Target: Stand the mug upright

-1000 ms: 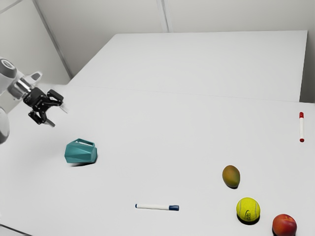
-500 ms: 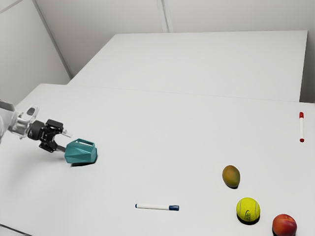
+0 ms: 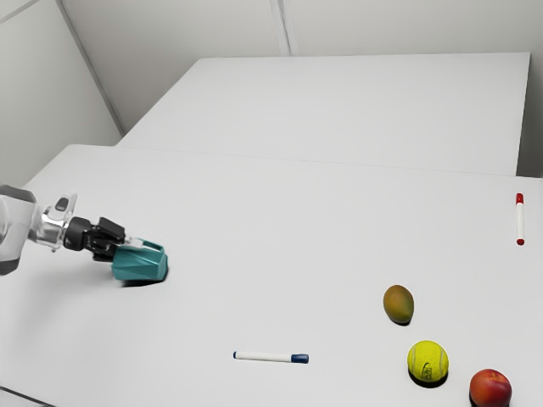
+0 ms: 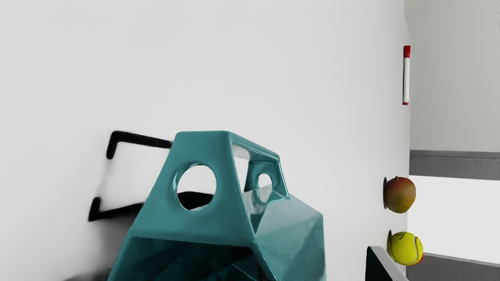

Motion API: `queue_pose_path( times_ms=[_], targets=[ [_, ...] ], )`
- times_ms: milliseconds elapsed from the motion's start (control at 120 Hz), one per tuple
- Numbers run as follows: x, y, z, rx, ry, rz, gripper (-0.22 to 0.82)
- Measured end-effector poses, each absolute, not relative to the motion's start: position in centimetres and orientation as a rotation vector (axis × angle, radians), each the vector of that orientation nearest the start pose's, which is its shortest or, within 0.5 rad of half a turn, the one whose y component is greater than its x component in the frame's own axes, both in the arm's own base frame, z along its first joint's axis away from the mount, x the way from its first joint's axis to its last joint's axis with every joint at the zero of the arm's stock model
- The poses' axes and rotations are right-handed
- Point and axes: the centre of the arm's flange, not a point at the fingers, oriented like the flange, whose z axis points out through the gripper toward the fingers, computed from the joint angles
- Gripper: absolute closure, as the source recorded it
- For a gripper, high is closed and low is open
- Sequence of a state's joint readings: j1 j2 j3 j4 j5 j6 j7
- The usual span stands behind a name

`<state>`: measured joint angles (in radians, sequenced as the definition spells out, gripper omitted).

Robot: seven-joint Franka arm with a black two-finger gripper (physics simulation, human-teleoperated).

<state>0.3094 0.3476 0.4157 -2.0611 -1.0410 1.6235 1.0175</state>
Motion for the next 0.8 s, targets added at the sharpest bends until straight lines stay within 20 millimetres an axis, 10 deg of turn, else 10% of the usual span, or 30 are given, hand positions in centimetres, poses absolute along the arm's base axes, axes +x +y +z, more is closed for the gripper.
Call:
queue_pose_path(
  times_ms=[325,417,608,800],
  targets=[
    [46.2,27.4,27.8,2.094,0.17,0.287,0.74],
    [47.5,26.0,31.9,2.106,0.085,0.347,0.75],
    [55.4,16.4,43.5,2.381,-0.448,0.291,0.77],
    [59.6,8.8,42.3,2.807,-0.88,0.043,0.77]
  ],
)
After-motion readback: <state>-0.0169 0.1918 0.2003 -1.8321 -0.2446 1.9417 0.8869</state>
